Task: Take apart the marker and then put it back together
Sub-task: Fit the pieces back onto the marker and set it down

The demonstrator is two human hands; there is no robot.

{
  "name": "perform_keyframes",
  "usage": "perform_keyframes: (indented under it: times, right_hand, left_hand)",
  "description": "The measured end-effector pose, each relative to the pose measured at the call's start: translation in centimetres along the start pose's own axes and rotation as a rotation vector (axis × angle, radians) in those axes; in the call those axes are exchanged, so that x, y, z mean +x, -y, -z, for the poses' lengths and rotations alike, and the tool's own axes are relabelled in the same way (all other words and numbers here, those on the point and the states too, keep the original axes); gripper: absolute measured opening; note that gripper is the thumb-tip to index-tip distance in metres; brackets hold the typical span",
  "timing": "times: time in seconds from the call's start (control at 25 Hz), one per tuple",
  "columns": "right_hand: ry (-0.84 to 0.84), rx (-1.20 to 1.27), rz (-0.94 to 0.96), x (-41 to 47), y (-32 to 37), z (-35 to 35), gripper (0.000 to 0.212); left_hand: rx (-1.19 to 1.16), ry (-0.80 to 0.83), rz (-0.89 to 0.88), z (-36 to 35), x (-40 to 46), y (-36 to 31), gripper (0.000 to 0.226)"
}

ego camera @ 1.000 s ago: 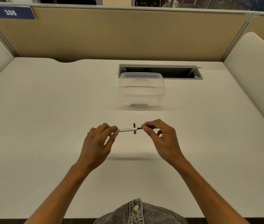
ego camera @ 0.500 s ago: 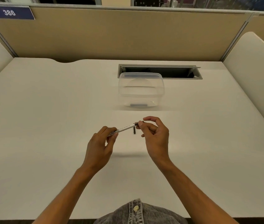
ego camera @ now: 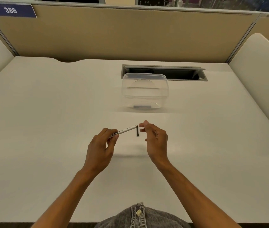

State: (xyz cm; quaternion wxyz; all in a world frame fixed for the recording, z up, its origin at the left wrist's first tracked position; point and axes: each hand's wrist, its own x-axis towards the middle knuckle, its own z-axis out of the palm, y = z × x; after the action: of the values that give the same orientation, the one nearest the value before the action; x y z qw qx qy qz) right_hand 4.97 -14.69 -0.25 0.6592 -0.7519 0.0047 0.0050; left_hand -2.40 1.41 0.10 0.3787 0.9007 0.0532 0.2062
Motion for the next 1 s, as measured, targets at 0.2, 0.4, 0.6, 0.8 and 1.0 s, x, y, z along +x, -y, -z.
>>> perform_keyframes:
  times: [0.2,0.4,0.6,0.8,1.0]
  right_hand:
    - [0.09,-0.667,-0.018,1.9,-3.4,-0.3,0.028]
    - [0.089,-0.833,0.094,2.7,-4.8,-1.6,0.026]
    - [0.087,-0.899,0.126,3.4,-4.9,-1.2,0.016]
    - [0.049,-0.664,0.027,2.6,-4.3,-0.5,0.011]
    - [0.085,-0.073,-0.024,1.1,-1.5,2.0,0.007]
  left_hand:
    - [0.059,0.014,-0.015,0.4,0.1,0.3,0.018]
    - [0.128,0.021,-0.032,0.8,0.2,0.4,0.016]
    - [0.152,0.027,-0.032,1.0,0.1,0.5,0.014]
    - [0.175,0.026,-0.054,1.5,0.8,0.3,0.016]
    - [0.188,0.01,-0.074,2.2,1.6,0.0,0.017]
